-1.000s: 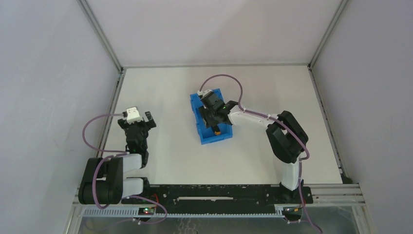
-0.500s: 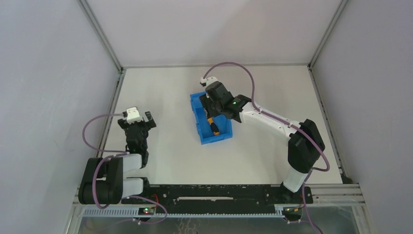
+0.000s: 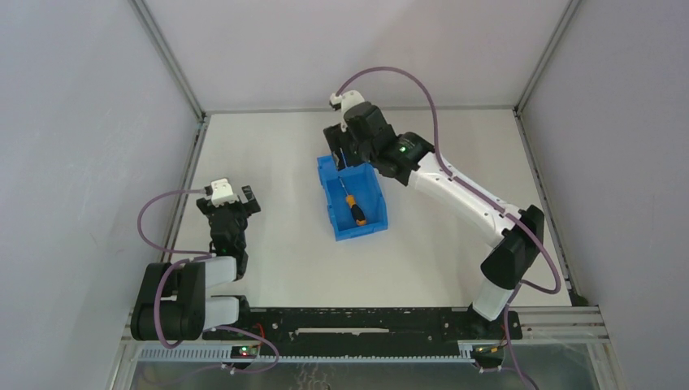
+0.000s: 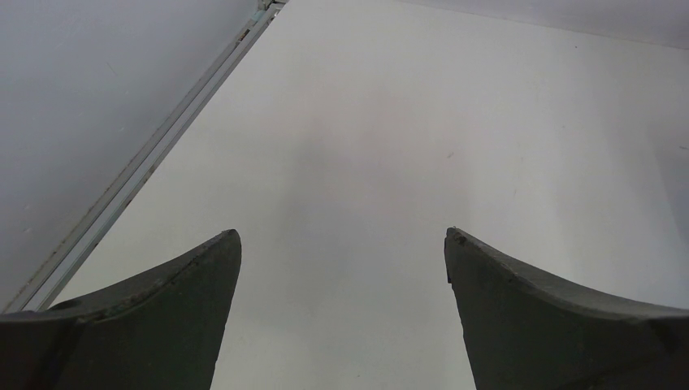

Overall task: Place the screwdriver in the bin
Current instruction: Reset both arms

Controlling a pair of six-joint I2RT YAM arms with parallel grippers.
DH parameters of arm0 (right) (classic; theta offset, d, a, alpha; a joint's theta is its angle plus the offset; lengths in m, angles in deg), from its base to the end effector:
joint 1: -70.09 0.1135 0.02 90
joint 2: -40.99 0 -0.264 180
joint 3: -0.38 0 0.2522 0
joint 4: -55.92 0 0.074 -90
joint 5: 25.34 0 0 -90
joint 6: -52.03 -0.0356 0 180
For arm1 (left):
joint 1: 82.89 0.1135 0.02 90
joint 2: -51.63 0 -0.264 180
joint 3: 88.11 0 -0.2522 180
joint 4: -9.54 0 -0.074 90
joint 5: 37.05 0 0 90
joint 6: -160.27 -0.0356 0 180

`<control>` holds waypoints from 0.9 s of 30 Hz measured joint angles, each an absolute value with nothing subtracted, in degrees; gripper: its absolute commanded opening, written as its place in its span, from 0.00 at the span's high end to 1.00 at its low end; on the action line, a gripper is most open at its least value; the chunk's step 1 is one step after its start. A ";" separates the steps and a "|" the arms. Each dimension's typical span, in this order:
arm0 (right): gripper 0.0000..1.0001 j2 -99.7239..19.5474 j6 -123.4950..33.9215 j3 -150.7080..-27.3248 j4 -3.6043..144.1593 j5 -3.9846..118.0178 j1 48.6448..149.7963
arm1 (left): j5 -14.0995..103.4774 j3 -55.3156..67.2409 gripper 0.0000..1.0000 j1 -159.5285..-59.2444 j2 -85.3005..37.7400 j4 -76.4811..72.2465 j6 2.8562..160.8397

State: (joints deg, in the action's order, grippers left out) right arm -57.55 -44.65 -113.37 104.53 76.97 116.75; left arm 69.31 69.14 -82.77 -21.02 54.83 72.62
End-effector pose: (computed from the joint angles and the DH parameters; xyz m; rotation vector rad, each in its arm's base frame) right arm 0.2755 0.2809 0.3809 -0.6181 2.0644 0.3126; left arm 0.2115 0.0105 0.1639 -0.2524 1.6326 0.2060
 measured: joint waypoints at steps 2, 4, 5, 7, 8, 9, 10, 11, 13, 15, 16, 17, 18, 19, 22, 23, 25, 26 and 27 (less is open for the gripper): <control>0.02 -57.46 -43.64 -116.65 105.41 77.65 116.75 | 69.31 69.14 0.00 -82.77 -21.04 54.83 72.62; 0.00 -57.24 -43.23 -117.83 105.63 78.07 116.75 | 69.31 69.14 0.00 -82.77 -21.04 54.80 72.64; 0.00 -57.13 -42.92 -118.57 105.91 78.53 116.75 | 69.31 69.14 0.00 -82.77 -21.04 54.83 72.64; 0.00 -56.87 -42.35 -119.53 106.39 79.31 116.73 | 69.31 69.14 0.00 -82.77 -21.04 54.83 72.62; 0.00 -56.78 -42.14 -119.75 106.65 79.53 116.68 | 69.31 69.14 0.00 -82.77 -21.02 54.83 72.64; 0.00 -56.63 -42.05 -119.79 106.83 79.64 116.57 | 69.31 69.14 0.00 -82.77 -21.04 54.80 72.62; 0.00 -56.50 -41.94 -119.79 107.11 79.64 116.31 | 69.31 69.14 0.00 -82.77 -21.02 54.83 72.64; 0.00 -56.33 -41.83 -119.79 107.46 79.62 116.03 | 69.31 69.14 0.00 -82.77 -21.02 54.83 72.62; 0.00 -55.87 -41.66 -119.79 108.03 79.49 115.11 | 69.31 69.14 0.00 -82.77 -21.02 54.83 72.62; 0.00 -54.93 -41.39 -119.49 108.20 79.23 113.88 | 69.31 69.14 0.00 -82.77 -21.02 54.83 72.62; 0.00 -54.14 -41.22 -119.09 108.23 79.03 112.88 | 69.31 69.14 0.00 -82.77 -21.04 54.83 72.62; 0.00 -53.33 -41.09 -118.77 108.36 78.88 111.85 | 69.31 69.14 0.00 -82.77 -21.04 54.83 72.64; 0.00 -52.30 -40.98 -118.31 108.40 78.57 110.41 | 69.31 69.14 0.00 -82.77 -21.04 54.83 72.64; 0.00 -51.15 -40.87 -117.78 108.42 78.24 108.81 | 69.31 69.14 0.00 -82.77 -21.04 54.80 72.62; 0.00 -47.82 -40.61 -115.90 108.31 77.48 104.18 | 69.31 69.14 0.00 -82.77 -21.04 54.83 72.64; 0.00 -46.56 -40.41 -114.96 108.01 77.21 102.28 | 69.31 69.14 0.00 -82.77 -21.04 54.80 72.64; 0.00 -44.54 -39.97 -113.30 107.59 76.80 99.11 | 69.31 69.14 0.00 -82.77 -21.04 54.83 72.62; 0.00 -43.43 -39.73 -112.14 107.24 76.51 97.08 | 69.31 69.14 0.00 -82.77 -21.04 54.83 72.62; 0.00 -42.60 -39.62 -111.36 107.16 76.17 95.68 | 69.31 69.14 0.00 -82.77 -21.02 54.83 72.62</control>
